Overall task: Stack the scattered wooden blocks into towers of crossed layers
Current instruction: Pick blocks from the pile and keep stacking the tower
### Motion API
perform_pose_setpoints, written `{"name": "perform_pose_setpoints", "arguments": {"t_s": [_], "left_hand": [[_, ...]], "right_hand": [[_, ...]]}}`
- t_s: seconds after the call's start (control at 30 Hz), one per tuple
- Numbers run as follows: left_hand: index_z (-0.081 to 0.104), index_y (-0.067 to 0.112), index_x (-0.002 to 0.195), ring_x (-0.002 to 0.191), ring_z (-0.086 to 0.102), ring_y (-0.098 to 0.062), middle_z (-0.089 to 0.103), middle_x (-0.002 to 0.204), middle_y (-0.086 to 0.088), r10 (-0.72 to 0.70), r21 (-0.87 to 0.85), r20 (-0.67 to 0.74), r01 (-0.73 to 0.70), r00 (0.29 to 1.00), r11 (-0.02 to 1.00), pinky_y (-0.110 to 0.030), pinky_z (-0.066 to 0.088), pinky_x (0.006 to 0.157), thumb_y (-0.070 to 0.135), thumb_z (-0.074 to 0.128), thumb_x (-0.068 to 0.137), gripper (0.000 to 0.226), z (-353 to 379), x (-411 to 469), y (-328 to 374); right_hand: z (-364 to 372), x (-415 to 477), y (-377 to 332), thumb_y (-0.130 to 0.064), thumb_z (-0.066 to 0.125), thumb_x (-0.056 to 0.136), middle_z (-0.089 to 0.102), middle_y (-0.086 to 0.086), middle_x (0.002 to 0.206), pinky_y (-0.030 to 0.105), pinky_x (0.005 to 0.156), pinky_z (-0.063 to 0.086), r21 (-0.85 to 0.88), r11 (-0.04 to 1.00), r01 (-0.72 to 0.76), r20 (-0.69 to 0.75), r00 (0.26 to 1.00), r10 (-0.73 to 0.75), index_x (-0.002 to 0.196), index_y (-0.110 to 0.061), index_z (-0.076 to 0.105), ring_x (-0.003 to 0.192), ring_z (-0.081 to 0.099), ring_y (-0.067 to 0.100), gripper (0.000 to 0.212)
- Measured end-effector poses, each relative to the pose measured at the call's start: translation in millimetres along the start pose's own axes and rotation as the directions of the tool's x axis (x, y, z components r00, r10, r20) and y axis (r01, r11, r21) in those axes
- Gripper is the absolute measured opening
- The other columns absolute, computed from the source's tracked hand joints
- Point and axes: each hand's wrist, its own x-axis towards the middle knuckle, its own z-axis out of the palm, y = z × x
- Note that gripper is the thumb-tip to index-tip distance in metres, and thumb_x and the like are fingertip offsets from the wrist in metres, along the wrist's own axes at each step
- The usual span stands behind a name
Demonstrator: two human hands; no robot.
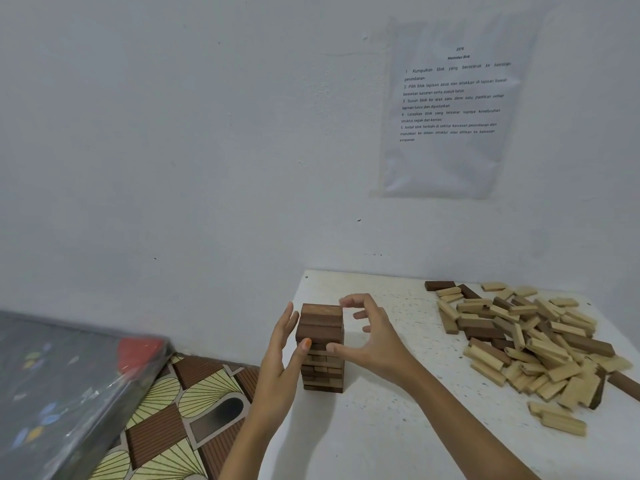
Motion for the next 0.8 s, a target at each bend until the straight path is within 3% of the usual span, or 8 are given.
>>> {"name": "perform_pose_setpoints", "arguments": {"t_s": [0.07, 0.2, 0.3, 0.4, 0.5, 0.67, 0.8], "left_hand": [[0.026, 0.043, 0.146, 0.129, 0.028, 0.021, 0.034, 0.147, 0.029, -0.006, 0.021, 0.0, 0.006, 1.0, 1.0, -0.009, 0.027, 0.102, 0.04, 0.05, 0.09, 0.061, -2, -2, 1], [0.018, 0.043, 0.149, 0.142, 0.017, 0.002, 0.02, 0.155, 0.025, -0.07, 0.101, 0.045, 0.066, 0.996, 0.993, -0.024, 0.018, 0.113, 0.048, 0.044, 0.09, 0.065, -10, 2, 0], [0.009, 0.041, 0.151, 0.145, 0.005, 0.002, 0.008, 0.158, 0.023, -0.089, 0.186, 0.138, 0.063, 0.986, 0.98, -0.028, 0.01, 0.119, 0.051, 0.039, 0.091, 0.068, -13, 7, -1], [0.003, 0.035, 0.153, 0.145, -0.003, 0.005, 0.0, 0.159, 0.022, -0.102, 0.223, 0.205, 0.055, 0.974, 0.973, -0.033, 0.005, 0.123, 0.055, 0.038, 0.088, 0.076, -13, 12, 0], [0.003, 0.034, 0.153, 0.145, -0.005, 0.006, -0.002, 0.158, 0.024, -0.09, 0.236, 0.233, 0.034, 0.968, 0.971, -0.034, 0.005, 0.123, 0.055, 0.038, 0.087, 0.077, -13, 16, -2], [0.007, 0.036, 0.152, 0.144, -0.006, 0.008, 0.005, 0.142, 0.042, -0.081, 0.197, 0.24, 0.033, 0.968, 0.98, -0.028, 0.003, 0.121, 0.05, 0.039, 0.089, 0.072, -10, 16, -2], [0.009, 0.037, 0.152, 0.142, -0.004, 0.01, 0.008, 0.136, 0.046, -0.073, 0.184, 0.223, 0.031, 0.972, 0.982, -0.02, 0.004, 0.117, 0.047, 0.038, 0.092, 0.067, -9, 16, -3]], "right_hand": [[-1, -6, 3, -0.043, 0.083, 0.067, 0.03, -0.025, 0.137, 0.018, 0.096, 0.034, 0.032, 0.999, -0.035, 0.02, 0.999, 0.034, 0.13, -0.052, 0.032, 0.124, 0.034, -0.004, 0.082], [6, -18, 4, -0.041, 0.072, 0.084, 0.014, -0.024, 0.148, 0.032, 0.115, 0.021, 0.109, 0.989, -0.105, 0.062, 0.993, 0.099, 0.148, -0.042, 0.016, 0.139, 0.015, 0.001, 0.085], [19, -24, 0, -0.04, 0.053, 0.097, 0.0, -0.027, 0.149, 0.034, 0.118, 0.003, 0.004, 0.994, -0.108, 0.093, 0.99, 0.107, 0.153, -0.035, -0.002, 0.14, -0.005, -0.004, 0.079], [31, -25, -1, -0.039, 0.037, 0.103, -0.021, -0.023, 0.154, 0.027, 0.114, -0.013, -0.141, 0.989, -0.046, 0.084, 0.995, 0.058, 0.15, -0.032, -0.016, 0.137, -0.024, -0.007, 0.072], [37, -25, -1, -0.035, 0.029, 0.105, -0.027, -0.017, 0.154, 0.022, 0.109, -0.017, -0.207, 0.978, -0.028, 0.072, 0.996, 0.044, 0.147, -0.029, -0.022, 0.135, -0.029, -0.006, 0.066], [42, -24, -3, -0.034, 0.022, 0.105, -0.027, -0.012, 0.156, 0.029, 0.117, -0.015, -0.255, 0.966, -0.033, 0.061, 0.997, 0.051, 0.142, -0.028, -0.025, 0.137, -0.029, -0.003, 0.06], [43, -23, -6, -0.034, 0.021, 0.105, -0.027, -0.011, 0.155, 0.03, 0.117, -0.015, -0.288, 0.957, -0.041, 0.049, 0.997, 0.058, 0.146, -0.022, -0.024, 0.135, -0.03, -0.003, 0.062]]}}
